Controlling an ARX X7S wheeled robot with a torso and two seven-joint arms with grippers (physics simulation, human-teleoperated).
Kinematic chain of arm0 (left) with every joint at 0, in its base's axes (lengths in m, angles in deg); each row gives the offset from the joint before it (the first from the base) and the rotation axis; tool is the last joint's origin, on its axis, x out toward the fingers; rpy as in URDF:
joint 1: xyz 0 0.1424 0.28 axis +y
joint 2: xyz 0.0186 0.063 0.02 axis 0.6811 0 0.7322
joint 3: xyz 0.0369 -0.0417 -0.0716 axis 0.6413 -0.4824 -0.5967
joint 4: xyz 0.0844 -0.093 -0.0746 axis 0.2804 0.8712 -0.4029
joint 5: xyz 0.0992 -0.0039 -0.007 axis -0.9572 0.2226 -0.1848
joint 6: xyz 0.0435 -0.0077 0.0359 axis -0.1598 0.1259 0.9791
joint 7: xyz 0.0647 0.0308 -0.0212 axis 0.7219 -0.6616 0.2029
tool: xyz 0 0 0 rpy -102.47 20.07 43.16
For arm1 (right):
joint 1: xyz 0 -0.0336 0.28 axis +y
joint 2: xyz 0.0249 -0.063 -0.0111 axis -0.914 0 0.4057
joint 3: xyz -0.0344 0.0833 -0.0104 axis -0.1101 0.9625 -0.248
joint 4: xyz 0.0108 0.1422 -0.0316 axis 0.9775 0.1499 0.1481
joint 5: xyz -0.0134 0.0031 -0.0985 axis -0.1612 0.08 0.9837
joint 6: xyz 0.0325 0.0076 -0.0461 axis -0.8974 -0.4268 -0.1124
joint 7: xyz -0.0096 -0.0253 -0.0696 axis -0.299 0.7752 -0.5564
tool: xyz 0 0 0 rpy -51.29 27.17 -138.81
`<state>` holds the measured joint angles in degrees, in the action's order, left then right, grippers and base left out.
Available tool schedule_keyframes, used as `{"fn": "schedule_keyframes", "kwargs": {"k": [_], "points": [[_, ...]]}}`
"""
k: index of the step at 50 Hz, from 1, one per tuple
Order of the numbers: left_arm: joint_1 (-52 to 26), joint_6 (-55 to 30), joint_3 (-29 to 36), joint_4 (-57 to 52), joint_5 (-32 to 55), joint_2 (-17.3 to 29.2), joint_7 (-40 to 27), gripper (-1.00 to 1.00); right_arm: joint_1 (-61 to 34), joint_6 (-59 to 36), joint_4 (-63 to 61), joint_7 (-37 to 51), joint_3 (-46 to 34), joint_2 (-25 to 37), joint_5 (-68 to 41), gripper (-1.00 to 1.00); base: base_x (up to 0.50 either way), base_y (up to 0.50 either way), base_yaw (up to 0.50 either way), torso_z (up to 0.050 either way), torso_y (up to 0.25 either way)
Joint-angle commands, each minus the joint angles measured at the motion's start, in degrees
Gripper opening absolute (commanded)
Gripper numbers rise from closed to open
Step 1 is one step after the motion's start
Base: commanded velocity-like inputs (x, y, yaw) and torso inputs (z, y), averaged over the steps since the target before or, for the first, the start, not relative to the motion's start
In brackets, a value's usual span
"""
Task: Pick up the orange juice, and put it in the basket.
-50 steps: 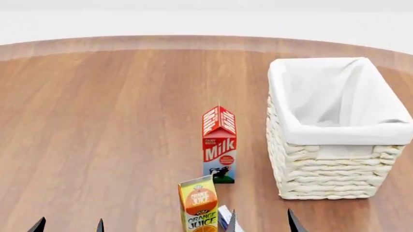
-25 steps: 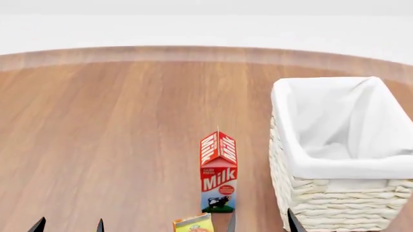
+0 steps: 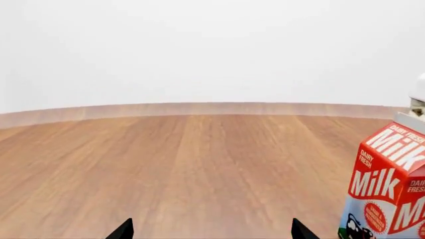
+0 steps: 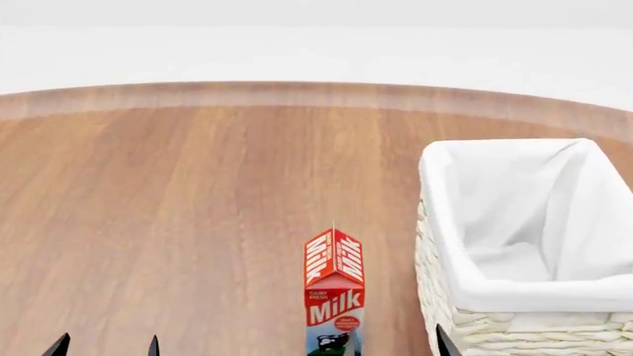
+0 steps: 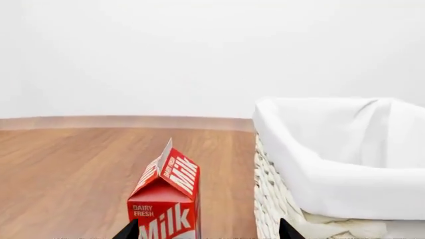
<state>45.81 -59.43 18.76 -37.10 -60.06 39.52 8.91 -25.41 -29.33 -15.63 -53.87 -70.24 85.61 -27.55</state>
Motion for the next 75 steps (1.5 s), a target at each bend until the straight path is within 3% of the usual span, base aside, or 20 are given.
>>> {"fn": "schedule_keyframes", "kwargs": {"k": [1,14,28,46,75], "points": [[-0.03,0.08,0.34,0.03,0.26,0.26,-0.31,1.0,6.35,-4.59,-12.11,1.82,-0.98,2.3,-1.05,1.0,0.0,0.0,0.0,0.0,0.0],[-0.1,0.18,0.69,0.06,0.54,0.54,-0.64,1.0,17.84,-2.05,-24.5,3.36,-2.86,6.27,1.57,1.0,0.0,0.0,0.0,0.0,0.0],[-0.18,0.28,1.06,0.09,0.84,0.83,-0.98,1.0,24.46,4.58,-25.08,2.82,-5.6,8.16,4.51,1.0,0.0,0.0,0.0,0.0,0.0],[-0.27,0.41,1.52,0.13,1.19,1.18,-1.4,1.0,26.2,7.21,-22.41,2.5,-8.27,8.48,6.34,1.0,0.0,0.0,0.0,0.0,0.0],[-0.42,0.6,2.22,0.2,1.73,1.72,-2.03,1.0,21.26,7.85,-13.67,1.81,-11.46,6.17,7.01,1.0,0.0,0.0,0.0,0.0,0.0]]}}
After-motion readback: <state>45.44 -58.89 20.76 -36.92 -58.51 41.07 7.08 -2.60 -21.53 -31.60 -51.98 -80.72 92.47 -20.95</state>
